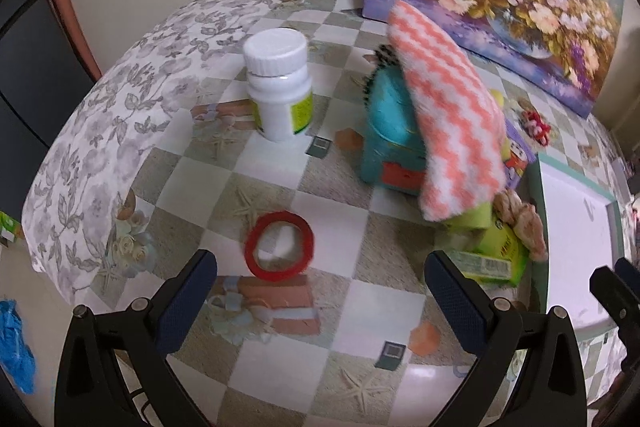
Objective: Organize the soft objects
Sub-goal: 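Grasp the red tape roll with the left tool while the right tool grasps the green tissue pack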
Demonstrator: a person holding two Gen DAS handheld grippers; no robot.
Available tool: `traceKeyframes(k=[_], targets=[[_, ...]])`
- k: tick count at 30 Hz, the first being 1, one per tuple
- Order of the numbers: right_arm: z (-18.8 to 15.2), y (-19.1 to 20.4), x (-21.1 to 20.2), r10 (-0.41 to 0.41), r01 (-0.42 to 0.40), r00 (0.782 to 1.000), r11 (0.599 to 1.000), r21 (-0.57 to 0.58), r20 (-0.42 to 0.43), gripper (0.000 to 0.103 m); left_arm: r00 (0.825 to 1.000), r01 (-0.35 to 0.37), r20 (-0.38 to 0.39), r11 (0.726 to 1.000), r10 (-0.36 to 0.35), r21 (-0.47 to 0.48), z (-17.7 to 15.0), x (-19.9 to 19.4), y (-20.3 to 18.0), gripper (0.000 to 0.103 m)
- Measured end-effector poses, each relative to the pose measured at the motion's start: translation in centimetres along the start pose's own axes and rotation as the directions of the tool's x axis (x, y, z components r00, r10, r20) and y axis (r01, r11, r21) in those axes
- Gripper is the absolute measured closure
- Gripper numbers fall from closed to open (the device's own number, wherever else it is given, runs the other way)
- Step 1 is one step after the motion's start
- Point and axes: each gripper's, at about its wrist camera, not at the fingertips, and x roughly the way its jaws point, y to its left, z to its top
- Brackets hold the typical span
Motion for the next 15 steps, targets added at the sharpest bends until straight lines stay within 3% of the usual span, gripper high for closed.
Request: traceKeyframes(k=[5, 10, 15], targets=[[0.2, 2.1, 2.4, 0.053, -0.054, 0.997, 0.998, -0.013, -0.064, 0.0, 1.0, 0.004, -0.028, 1.0, -0.005, -0.006, 0.4, 1.2, 1.3, 0.0], [0.0, 4.2, 4.4, 0.073, -0.077, 0.99, 0.996, -0.033, -0.119, 0.0, 0.995, -0.043, -0.091, 0.999, 0.043, 0.0, 0.3, 2.9, 2.3, 0.0], [-0.3, 5.9, 6.1, 0.07, -0.077, 0.984, 0.996, -0.042, -0.162, 0.0, 0.995, -0.048, -0.083, 0.999, 0.048, 0.007, 0.4, 4.2, 3.1, 0.0]])
